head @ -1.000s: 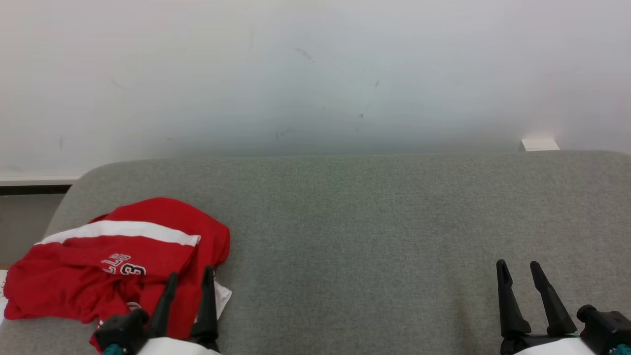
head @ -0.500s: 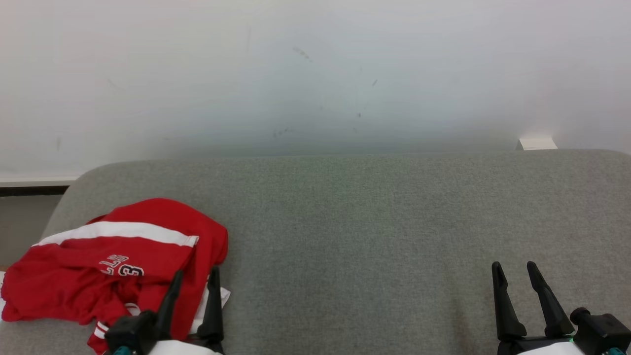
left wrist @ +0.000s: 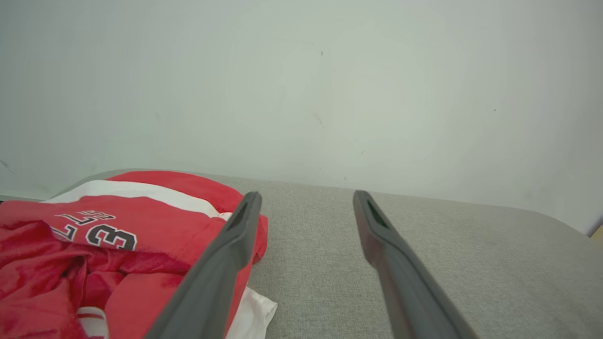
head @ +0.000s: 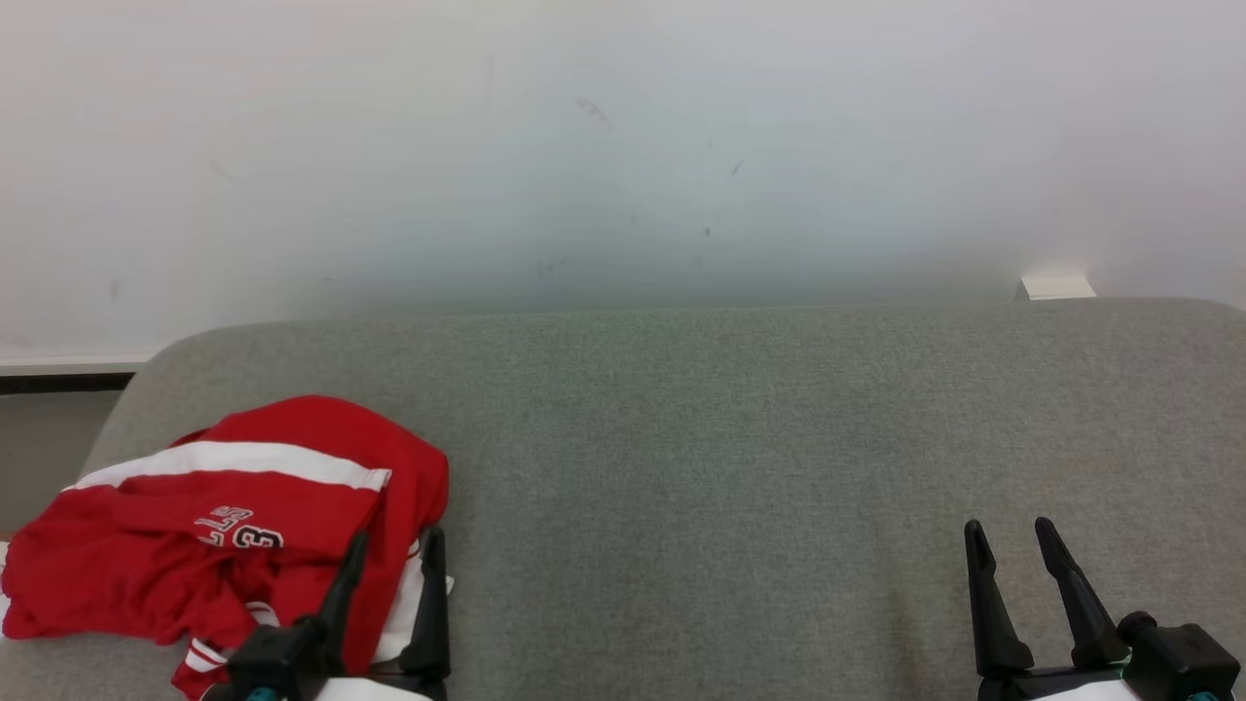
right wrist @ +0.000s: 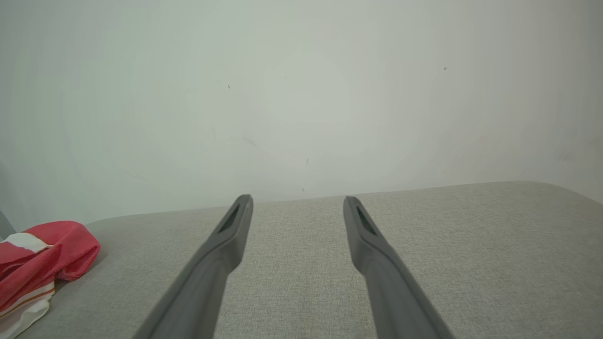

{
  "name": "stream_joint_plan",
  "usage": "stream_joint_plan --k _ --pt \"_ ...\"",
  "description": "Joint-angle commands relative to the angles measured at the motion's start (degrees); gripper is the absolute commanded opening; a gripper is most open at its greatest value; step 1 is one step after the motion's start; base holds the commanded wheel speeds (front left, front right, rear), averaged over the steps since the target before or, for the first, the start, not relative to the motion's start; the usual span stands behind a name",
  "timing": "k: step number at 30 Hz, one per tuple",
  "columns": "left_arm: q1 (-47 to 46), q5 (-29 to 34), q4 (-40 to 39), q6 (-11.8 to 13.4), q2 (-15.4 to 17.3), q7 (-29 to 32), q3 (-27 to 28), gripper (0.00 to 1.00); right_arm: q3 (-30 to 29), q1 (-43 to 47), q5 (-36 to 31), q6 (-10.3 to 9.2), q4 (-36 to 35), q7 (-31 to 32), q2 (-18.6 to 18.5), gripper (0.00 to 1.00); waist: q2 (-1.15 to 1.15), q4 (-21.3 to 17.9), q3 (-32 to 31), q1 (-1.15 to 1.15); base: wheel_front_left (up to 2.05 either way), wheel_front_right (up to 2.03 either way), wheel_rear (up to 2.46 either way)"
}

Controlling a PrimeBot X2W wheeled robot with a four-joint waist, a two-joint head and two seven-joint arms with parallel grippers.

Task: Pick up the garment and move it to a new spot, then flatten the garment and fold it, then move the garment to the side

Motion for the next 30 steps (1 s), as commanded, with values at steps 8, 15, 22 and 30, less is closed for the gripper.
stream_joint_plan --k 8,15,22,30 --pt "0.07 -0.31 0.46 0.0 0.37 -0.05 0.17 1.0 -0.18 0.73 1.34 -0.12 0.2 -0.1 -0.13 1.0 0.0 0.04 -0.26 0.0 0.0 0.0 0.0" --pt "-0.22 -1.06 0.74 -0.24 0.37 -0.05 0.22 1.0 -0.18 0.58 2.29 -0.12 0.52 -0.1 -0.13 1.0 0.0 0.06 -0.42 0.0 0.0 0.0 0.0" --pt "-0.43 -1.08 0.97 -0.38 0.37 -0.05 0.23 1.0 -0.1 0.53 2.63 -0.12 0.63 -0.1 -0.13 1.0 0.0 0.28 -0.59 0.0 0.0 0.0 0.0" --pt "-0.51 -0.58 1.12 -0.13 0.36 -0.05 0.34 1.0 1.47 0.96 3.55 -0.12 -0.05 -0.09 -0.13 1.0 0.0 1.7 -0.63 0.0 0.0 0.0 0.0"
